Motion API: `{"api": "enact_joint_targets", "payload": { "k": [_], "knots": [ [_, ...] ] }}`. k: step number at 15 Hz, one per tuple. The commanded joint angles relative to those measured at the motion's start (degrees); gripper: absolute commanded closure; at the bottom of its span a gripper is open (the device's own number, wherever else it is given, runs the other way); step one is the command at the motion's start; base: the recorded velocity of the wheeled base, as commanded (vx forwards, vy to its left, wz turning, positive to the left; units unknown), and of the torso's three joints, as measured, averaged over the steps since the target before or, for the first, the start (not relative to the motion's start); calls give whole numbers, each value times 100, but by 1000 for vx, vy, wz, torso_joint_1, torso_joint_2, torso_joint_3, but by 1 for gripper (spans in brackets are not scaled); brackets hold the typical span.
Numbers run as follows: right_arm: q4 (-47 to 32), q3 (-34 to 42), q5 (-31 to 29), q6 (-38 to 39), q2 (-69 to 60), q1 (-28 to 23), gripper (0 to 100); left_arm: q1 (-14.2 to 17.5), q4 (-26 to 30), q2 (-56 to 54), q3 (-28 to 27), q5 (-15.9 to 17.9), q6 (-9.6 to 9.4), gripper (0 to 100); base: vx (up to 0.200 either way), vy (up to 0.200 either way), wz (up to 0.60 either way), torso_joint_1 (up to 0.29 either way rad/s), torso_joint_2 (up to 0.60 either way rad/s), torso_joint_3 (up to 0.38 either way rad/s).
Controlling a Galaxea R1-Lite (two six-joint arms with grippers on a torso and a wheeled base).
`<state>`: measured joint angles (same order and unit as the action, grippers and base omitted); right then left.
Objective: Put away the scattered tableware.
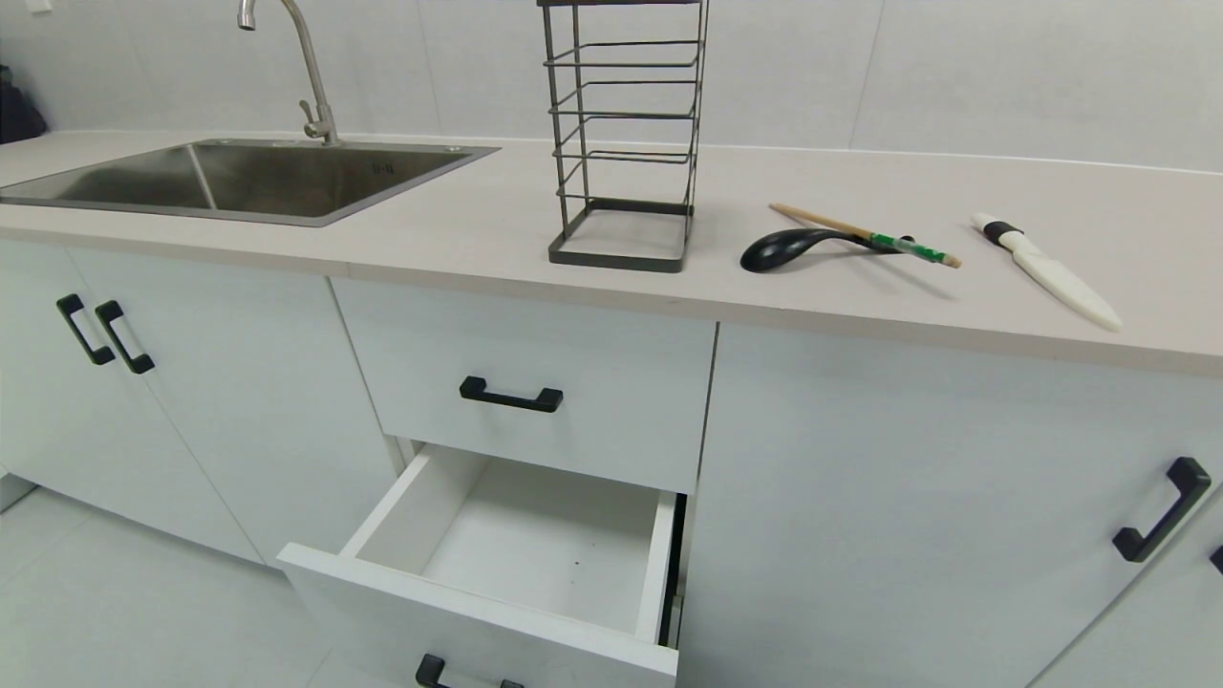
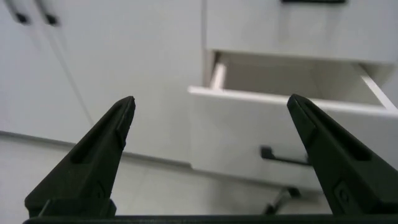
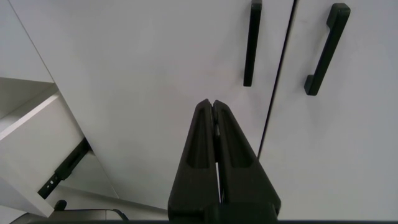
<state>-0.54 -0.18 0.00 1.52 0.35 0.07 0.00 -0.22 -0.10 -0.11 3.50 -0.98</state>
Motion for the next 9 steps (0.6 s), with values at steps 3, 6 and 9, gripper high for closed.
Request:
{"api": "enact_joint_targets", "payload": {
  "k": [3, 6, 9],
  "knots": [
    [1, 1, 0, 6, 0, 1, 100, 0, 40, 10, 11, 125, 80, 0, 0, 0, 0, 0, 0, 0],
    [1, 1, -9, -3, 9, 1, 100, 0, 31, 10, 11, 116, 62, 0, 0, 0, 0, 0, 0, 0],
    [1, 1, -9, -3, 0, 1, 100, 0, 31, 10, 11, 107, 71, 0, 0, 0, 0, 123, -115, -28]
  ]
}}
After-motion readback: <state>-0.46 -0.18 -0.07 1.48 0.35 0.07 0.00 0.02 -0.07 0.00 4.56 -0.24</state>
